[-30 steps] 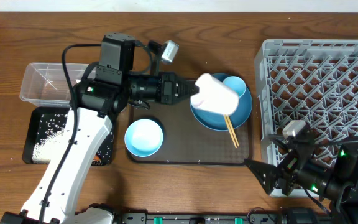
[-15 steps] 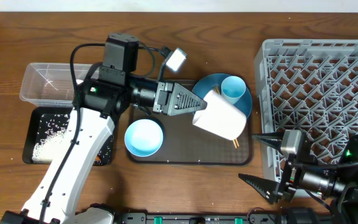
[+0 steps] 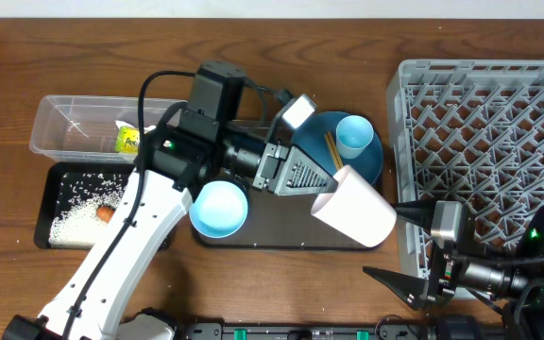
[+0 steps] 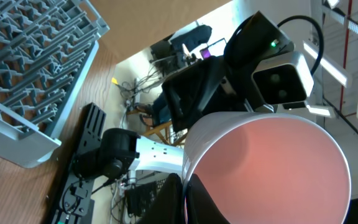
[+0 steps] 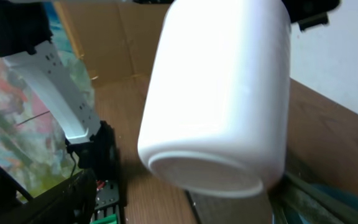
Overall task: Sort waste into correct bins and load items into the dishwasher rack
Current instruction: 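Hold the pink cup out and reach the right gripper to it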
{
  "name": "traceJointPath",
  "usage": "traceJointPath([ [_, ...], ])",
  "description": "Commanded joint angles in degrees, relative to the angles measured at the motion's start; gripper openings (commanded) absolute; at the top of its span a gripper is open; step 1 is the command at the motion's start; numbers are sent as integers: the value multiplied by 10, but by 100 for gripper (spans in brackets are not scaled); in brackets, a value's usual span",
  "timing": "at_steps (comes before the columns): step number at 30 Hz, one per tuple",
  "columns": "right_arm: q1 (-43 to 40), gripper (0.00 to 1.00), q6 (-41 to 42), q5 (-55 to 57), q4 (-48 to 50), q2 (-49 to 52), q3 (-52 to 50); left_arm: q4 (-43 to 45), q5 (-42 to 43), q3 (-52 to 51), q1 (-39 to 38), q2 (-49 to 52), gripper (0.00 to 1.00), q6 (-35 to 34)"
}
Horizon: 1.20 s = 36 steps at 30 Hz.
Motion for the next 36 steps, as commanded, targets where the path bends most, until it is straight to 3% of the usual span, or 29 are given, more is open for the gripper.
traceJointPath([
  [1, -2, 87, -2, -25, 5, 0, 0, -1, -3, 0, -10, 1, 7, 14],
  [11, -2, 73, -2, -34, 23, 0, 0, -1, -3, 0, -25, 1, 6, 14],
  [24, -2, 79, -2, -53, 28, 0, 0, -1, -23, 0, -25, 1, 6, 14],
  [36, -2, 98, 4, -53, 28, 0, -1, -1, -48, 0, -25, 1, 6, 14],
])
